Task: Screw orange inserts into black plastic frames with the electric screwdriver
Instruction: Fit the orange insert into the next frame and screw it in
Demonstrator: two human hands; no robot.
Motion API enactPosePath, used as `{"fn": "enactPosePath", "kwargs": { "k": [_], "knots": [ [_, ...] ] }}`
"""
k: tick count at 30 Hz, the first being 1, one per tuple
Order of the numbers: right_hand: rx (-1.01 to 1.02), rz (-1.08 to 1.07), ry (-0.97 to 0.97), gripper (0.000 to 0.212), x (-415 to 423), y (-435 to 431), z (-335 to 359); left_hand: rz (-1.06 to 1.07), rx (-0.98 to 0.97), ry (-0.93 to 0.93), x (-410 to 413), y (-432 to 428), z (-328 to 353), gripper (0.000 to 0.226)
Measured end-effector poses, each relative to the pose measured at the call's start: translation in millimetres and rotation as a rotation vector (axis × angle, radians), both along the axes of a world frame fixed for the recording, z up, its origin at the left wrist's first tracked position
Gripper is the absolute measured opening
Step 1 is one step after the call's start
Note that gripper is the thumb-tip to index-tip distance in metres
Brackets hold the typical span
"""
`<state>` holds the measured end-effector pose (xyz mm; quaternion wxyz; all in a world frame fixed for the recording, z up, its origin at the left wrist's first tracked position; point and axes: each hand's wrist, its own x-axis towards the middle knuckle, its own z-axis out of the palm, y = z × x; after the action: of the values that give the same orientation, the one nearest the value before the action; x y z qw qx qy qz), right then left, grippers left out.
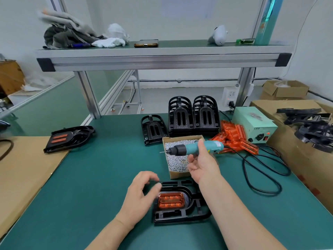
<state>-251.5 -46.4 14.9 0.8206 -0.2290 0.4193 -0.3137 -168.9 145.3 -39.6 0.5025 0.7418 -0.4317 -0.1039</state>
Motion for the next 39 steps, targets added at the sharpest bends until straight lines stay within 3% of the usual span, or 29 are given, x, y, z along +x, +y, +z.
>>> {"fn": "enactPosePath", "kwargs": {
  "k": [4, 7, 15, 20, 29, 33, 39],
  "knots": [
    [-0.067, -0.056, -0.044, 0.033, -2, -10, 11, 0.117, 0.066, -0.145, 17, -19, 10, 0.021],
    [-0.061, -0.076, -0.094, 0.029, -3, -17, 15, 0.040, 0.163, -0.291, 32, -49, 28, 0.015],
    [-0.029, -0.081, -0.180, 0.027, -11, -19, 12, -0.173, 0.636, -0.679, 34, -112, 47, 0.035],
    [-0.042, -0.097, -0.236, 0.034, -16, -21, 12, -0.190, 0.688, -0.627, 29, -121, 48, 0.017],
    [-0.112, -0.172, -0.137, 0.018, -14, -17, 8, -0.185, 0.581, -0.640, 27, -119, 38, 0.003],
    [-0.171, -0.210, -0.131, 0.039, -17, -19, 8, -0.257, 0.674, -0.586, 25, -125, 45, 0.016],
    [-0.250, -0.199, -0.209, 0.027, -29, -21, 17, -0.219, 0.571, -0.509, 24, -123, 39, 0.010]
  ]
}}
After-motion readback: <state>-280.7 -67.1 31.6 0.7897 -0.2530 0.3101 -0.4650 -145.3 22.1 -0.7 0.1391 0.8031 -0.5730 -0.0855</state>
